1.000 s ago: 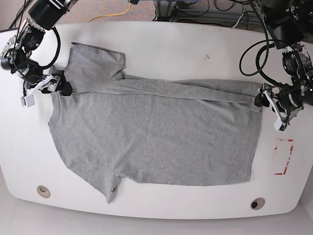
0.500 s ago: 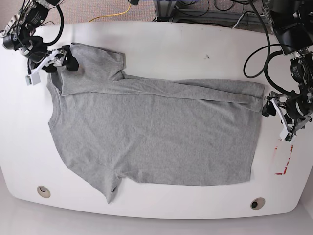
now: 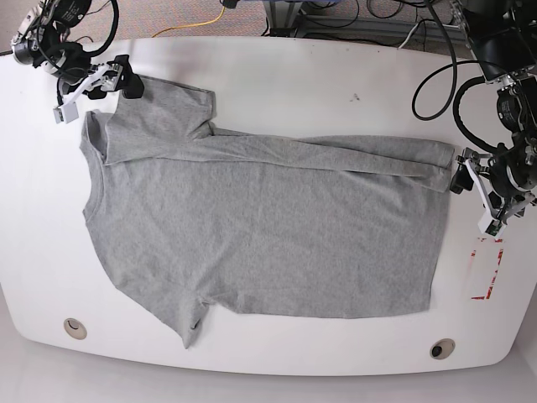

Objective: Layout the t-shirt on the table in an organized manner, then fold the t-shirt properly
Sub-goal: 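Open the right gripper and release the folded shoulder edge, then grasp the folded edge near the collar with the right gripper and pull outward, then hold the folded edge taut with both grippers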

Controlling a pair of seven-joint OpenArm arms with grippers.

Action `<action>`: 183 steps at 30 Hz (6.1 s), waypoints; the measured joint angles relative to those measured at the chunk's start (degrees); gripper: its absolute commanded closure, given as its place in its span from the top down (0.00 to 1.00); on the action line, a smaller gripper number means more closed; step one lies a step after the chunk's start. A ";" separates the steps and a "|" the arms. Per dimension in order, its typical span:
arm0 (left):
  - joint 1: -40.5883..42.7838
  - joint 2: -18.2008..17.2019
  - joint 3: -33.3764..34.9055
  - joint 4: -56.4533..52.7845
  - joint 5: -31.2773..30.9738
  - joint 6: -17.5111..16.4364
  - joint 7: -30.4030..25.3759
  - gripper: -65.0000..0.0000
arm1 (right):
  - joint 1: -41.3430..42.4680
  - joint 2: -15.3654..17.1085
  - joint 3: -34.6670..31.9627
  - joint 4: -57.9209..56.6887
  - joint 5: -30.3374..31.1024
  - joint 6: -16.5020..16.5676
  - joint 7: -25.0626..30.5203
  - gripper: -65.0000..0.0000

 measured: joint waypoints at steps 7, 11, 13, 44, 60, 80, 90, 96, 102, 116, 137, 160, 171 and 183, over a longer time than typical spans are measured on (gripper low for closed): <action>-0.02 0.00 0.00 1.51 -0.17 0.00 -0.17 0.69 | 0.17 0.28 -0.09 -5.66 0.87 0.09 2.25 0.99; 0.13 0.02 0.00 1.51 -0.17 0.00 -0.15 0.69 | 0.26 0.61 0.02 -7.56 1.92 0.20 3.23 0.99; 0.11 0.02 0.00 1.51 -0.15 0.00 -0.15 0.69 | 0.63 0.61 0.02 -7.98 2.10 0.20 3.30 0.99; 1.68 0.00 0.00 1.51 -0.17 0.00 -0.17 0.69 | 0.79 -1.95 -7.08 -7.78 1.16 0.17 2.71 0.04; 1.68 0.02 0.17 1.46 -0.17 0.00 -0.20 0.69 | 8.61 -1.95 -13.31 -2.29 0.59 -0.26 1.66 0.00; 1.70 0.02 0.22 1.44 0.00 0.00 -0.17 0.69 | 29.99 0.02 -13.38 -12.20 2.78 -0.07 -0.48 0.08; 1.70 0.04 0.22 1.46 0.02 0.00 -0.15 0.69 | 32.44 3.93 -13.35 -20.72 2.29 -0.31 3.52 1.00; 1.75 0.00 0.24 1.51 0.09 0.00 -0.15 0.69 | 30.14 8.61 -13.25 -14.69 2.75 -2.27 3.32 1.00; 1.73 0.00 0.26 1.55 0.07 0.00 -0.15 0.69 | 22.18 11.93 -10.19 -9.55 3.56 -2.45 3.39 1.00; 1.70 0.02 0.26 4.59 0.04 0.00 -0.31 0.69 | 8.22 14.08 -3.52 -9.97 -3.13 -1.97 8.28 1.00; 3.15 0.00 0.26 4.57 -0.20 0.00 -0.24 0.69 | 14.62 12.20 -3.28 -21.49 -20.52 0.15 12.76 1.00; 3.76 0.04 0.26 4.57 -0.17 0.00 -0.20 0.69 | 15.08 9.31 -3.52 -21.86 -12.70 0.42 9.40 1.00; 3.78 0.07 0.26 4.57 -0.17 0.00 -0.20 0.69 | 15.10 8.63 -5.20 -21.68 -12.24 0.50 9.31 1.00; 3.76 0.09 0.20 4.57 -0.20 0.00 -0.22 0.69 | 15.39 7.76 -7.02 -21.44 -10.93 0.68 9.62 0.91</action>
